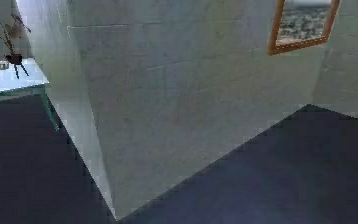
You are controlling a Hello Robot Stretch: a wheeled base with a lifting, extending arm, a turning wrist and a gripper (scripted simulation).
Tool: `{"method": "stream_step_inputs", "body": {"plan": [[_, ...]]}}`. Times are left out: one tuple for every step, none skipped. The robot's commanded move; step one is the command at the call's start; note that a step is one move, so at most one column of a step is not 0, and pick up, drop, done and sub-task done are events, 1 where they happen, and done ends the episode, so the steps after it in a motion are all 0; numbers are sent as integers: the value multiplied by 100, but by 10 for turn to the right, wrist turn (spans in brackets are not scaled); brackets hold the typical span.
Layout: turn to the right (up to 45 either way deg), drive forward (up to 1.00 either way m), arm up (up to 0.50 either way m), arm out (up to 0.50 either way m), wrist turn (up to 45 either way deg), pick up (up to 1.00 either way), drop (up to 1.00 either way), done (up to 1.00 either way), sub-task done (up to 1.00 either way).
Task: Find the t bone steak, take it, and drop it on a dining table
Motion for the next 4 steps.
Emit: {"method": "stream_step_inputs", "body": {"plan": [[-450, 0, 0, 0, 0, 0, 0, 0, 0], [-150, 0, 0, 0, 0, 0, 0, 0, 0], [0, 100, 0, 0, 0, 0, 0, 0, 0], [0, 100, 0, 0, 0, 0, 0, 0, 0]]}}
